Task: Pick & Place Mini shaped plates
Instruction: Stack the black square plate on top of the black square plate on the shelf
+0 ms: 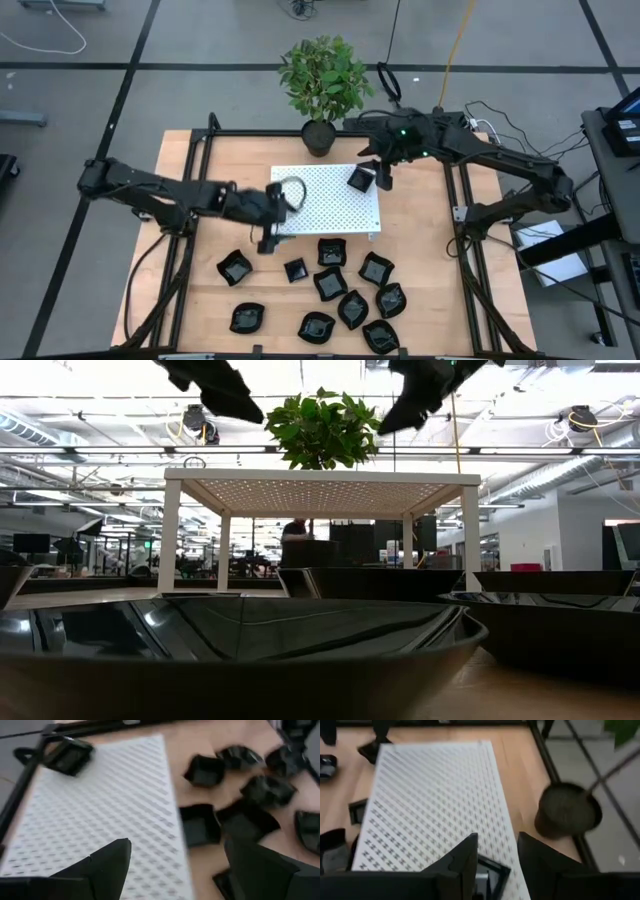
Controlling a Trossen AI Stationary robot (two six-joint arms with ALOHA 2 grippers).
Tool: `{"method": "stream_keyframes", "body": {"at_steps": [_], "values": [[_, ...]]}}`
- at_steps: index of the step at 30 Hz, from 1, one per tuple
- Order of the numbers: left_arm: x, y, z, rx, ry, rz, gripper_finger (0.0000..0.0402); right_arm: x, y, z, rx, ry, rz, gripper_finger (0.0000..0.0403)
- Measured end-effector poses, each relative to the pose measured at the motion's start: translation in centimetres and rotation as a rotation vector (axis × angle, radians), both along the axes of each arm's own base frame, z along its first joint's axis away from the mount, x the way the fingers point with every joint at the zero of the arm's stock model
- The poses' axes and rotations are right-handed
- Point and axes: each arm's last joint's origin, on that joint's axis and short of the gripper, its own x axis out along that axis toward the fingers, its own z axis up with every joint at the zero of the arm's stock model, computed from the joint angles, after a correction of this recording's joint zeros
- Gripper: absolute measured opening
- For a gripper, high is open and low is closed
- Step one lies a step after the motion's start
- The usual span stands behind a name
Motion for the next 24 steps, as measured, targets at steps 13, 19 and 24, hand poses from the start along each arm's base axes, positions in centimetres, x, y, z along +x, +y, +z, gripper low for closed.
{"method": "stream_keyframes", "body": {"at_steps": [13,19,24], "values": [[1.8,-8.5,-2.2,0.002,0.255,0.062,0.0324,1.1,4.6,1.4,-0.037,-0.134,0.172,0.013],[3.6,-12.4,-5.7,0.031,0.355,0.092,0.0324,1.5,8.2,0.7,-0.03,-0.268,0.287,0.013],[3.7,-13.4,-9.1,0.028,0.452,0.238,0.0323,0.2,11.4,-0.2,-0.006,-0.362,0.393,0.013]]}}
